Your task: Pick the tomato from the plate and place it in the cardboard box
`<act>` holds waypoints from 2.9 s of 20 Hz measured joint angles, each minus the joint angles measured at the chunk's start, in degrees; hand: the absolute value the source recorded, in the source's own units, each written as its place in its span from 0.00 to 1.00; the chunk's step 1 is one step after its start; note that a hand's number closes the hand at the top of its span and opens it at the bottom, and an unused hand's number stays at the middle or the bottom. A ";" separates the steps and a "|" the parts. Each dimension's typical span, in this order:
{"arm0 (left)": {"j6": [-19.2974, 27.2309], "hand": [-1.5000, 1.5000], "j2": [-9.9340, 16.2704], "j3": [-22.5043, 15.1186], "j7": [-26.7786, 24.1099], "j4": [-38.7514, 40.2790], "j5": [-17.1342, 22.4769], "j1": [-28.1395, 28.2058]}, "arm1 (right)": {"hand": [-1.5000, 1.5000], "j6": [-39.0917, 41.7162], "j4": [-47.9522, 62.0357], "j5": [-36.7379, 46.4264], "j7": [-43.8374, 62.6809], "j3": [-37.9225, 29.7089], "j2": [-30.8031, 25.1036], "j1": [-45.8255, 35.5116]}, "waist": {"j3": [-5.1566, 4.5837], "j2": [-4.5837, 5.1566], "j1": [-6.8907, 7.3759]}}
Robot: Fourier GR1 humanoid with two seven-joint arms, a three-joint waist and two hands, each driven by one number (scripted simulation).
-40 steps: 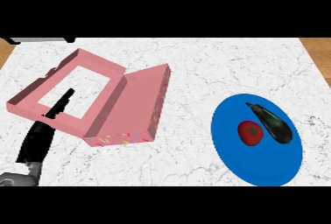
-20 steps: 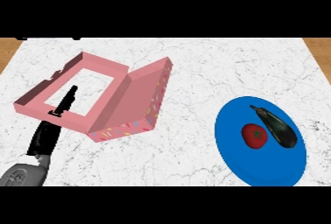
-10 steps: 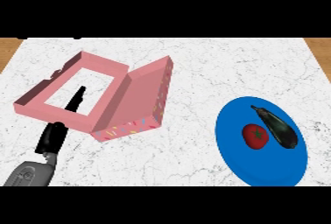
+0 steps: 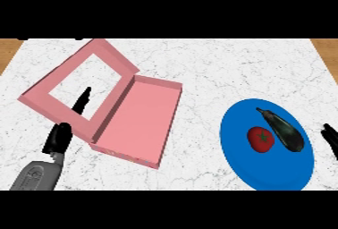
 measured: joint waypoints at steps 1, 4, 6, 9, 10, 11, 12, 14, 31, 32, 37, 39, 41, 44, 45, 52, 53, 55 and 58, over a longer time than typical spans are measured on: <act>-0.60 0.50 0.04 0.44 0.16 -0.33 0.02 0.36 | 0.00 -0.54 0.79 0.72 -0.76 -0.09 0.56 -0.51 | -0.02 -0.01 0.01; -1.18 0.50 -0.44 1.11 1.50 -1.94 -0.83 0.73 | 0.00 -0.51 0.02 2.69 -0.53 0.05 1.80 -1.33 | -0.03 0.00 -0.02; -1.14 0.50 -1.33 1.49 0.54 -1.12 -1.80 0.87 | 0.00 0.31 0.18 4.02 -0.12 0.14 2.22 -1.82 | -0.04 0.00 -0.06; -2.37 0.50 -1.24 2.36 0.57 -1.98 -2.36 1.77 | 0.00 1.56 1.01 6.26 0.56 0.90 2.79 -3.10 | -0.04 0.02 -0.01; -2.95 0.50 -1.09 3.03 0.50 -1.59 -2.37 1.11 | 0.00 1.51 1.35 7.14 0.49 1.47 3.36 -3.30 | -0.05 0.02 -0.03; -2.91 0.50 -1.53 3.22 0.93 -1.87 -2.82 1.01 | 0.00 2.10 0.87 7.77 1.19 1.71 3.74 -3.45 | -0.04 0.02 -0.04; -3.28 0.50 -1.69 3.55 1.07 -2.27 -2.91 1.22 | 0.00 2.99 1.02 8.02 1.94 1.50 3.66 -4.53 | -0.04 0.02 -0.02; -3.73 0.50 -2.18 4.33 0.41 -0.94 -3.36 0.67 | 0.00 2.06 2.99 9.23 0.65 1.37 4.42 -4.80 | -0.06 0.03 -0.05; -6.37 0.50 -5.21 7.52 -0.94 -1.03 -7.46 1.75 | 0.00 3.69 11.07 15.66 3.60 4.06 8.69 -14.33 | -0.04 0.04 0.06; -6.24 0.50 -5.60 7.48 -0.41 -1.49 -7.85 1.69 | 0.00 3.49 11.98 16.04 3.74 4.39 9.06 -15.07 | -0.05 0.04 0.06; -6.19 0.50 -6.85 7.85 -0.54 -1.40 -9.21 1.93 | 0.00 1.31 16.87 16.36 1.57 4.12 9.66 -17.06 | -0.10 0.00 0.05; -5.89 0.50 -7.52 7.80 -0.28 -1.41 -9.85 1.69 | 0.00 1.06 18.79 17.13 2.03 4.38 9.85 -18.93 | -0.19 -0.05 0.02; -6.73 0.50 -7.52 8.23 0.40 -2.13 -9.77 1.42 | 1.00 1.18 18.49 17.36 1.88 4.77 9.93 -18.44 | -0.26 -0.09 -0.01; -7.13 0.50 -7.25 9.12 0.26 -1.86 -9.82 0.88 | 1.00 -0.69 19.41 19.44 1.81 5.26 10.02 -19.18 | -0.38 -0.16 -0.09; -7.58 0.50 -6.99 9.33 0.22 -2.07 -9.56 1.20 | 1.00 -2.48 19.83 20.34 1.03 5.14 9.97 -19.23 | -0.41 -0.19 -0.07; -8.40 0.50 -6.85 10.00 0.07 -2.32 -9.56 1.43 | 1.00 -12.73 22.30 22.92 -3.00 3.96 10.94 -21.15 | -0.30 -0.15 -0.02; -8.38 0.50 -6.91 10.04 0.44 -2.49 -9.76 1.06 | 1.00 -13.45 21.70 22.87 -3.18 3.96 11.18 -20.74 | -0.24 -0.11 -0.03; -8.60 0.50 -6.79 10.49 -0.04 -2.17 -9.77 1.00 | 1.00 -15.23 21.44 23.15 -3.22 3.82 11.72 -20.61 | -0.17 -0.06 -0.02; -8.64 0.50 -6.94 10.24 -0.12 -2.43 -10.14 0.94 | 1.00 -16.76 20.08 29.32 2.93 8.68 14.80 -20.63 | -0.18 0.00 0.47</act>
